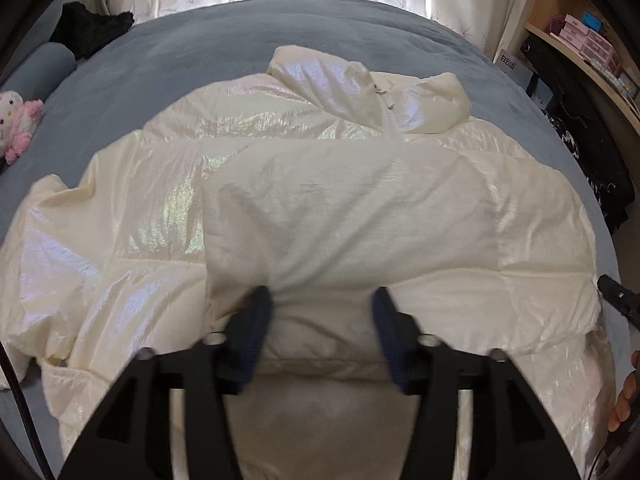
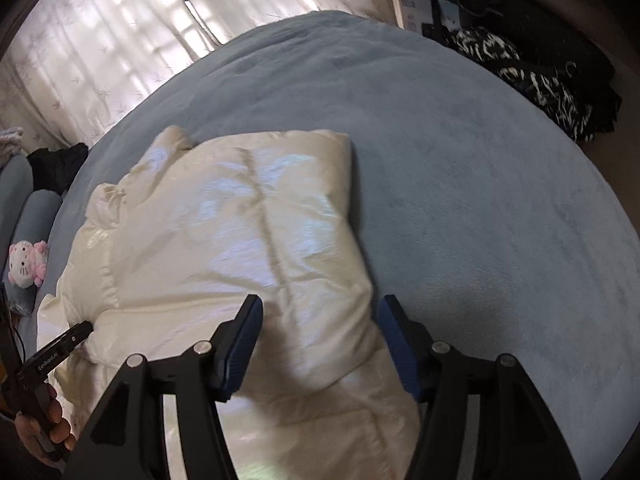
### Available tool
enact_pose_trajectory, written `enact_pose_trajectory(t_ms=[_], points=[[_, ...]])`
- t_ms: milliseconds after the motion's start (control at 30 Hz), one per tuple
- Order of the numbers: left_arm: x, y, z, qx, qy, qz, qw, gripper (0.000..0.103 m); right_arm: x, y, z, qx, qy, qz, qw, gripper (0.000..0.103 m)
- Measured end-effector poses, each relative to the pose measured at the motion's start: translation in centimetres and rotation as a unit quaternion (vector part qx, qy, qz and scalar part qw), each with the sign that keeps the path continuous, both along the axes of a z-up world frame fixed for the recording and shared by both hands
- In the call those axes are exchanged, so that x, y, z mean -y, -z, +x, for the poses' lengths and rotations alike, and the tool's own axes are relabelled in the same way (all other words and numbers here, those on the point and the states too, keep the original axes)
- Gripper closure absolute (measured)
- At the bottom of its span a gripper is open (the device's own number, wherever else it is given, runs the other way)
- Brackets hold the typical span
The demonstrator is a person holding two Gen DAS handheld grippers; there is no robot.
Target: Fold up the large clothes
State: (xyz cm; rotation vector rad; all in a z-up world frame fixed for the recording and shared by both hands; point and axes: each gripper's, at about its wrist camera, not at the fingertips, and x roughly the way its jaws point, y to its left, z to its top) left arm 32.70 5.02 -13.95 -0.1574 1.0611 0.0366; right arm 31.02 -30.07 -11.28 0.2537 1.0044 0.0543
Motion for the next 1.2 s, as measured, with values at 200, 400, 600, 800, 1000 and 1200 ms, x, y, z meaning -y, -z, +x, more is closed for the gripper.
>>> enact_pose_trajectory(t_ms=[200,400,600,800,1000,1200], points=[[1.0,-1.9,-2.1,0.008,0.017,0.013,0.9997,0.042,-2.1,-1.9,-1.7,0.014,-0.027,0.009,0.999,0.042],[1.1,-3.9,-5.1,0.022,0.022,0.01,0.9995,0.042,-3.9,-3.3,-3.9,0.025,-0.053,0.015,0.998,0.042],[0.7,-5.2,-8.0,0.025,0.014,0.014,0.9995,0.042,-5.3,-4.6,-6.4,0.027,-0.065,0.029,0.997,0.042],[-0.2,-6.6,-11.4,0.023,0.0,-0.003,0.9997,0.042,-6.3,-5.6,-9.2,0.031,-0.068,0.035,0.997,0.042],[-0.2,-8.2,-14.3,0.04,-0.006,0.01,0.9991,0.042,-6.9,-5.7,-11.2,0.029,-0.062,0.051,0.996,0.042],[-1.0,-9.4,-16.7,0.049,-0.024,-0.004,0.9985,0.042,-7.5,-5.9,-13.1,0.026,-0.05,0.074,0.996,0.042]])
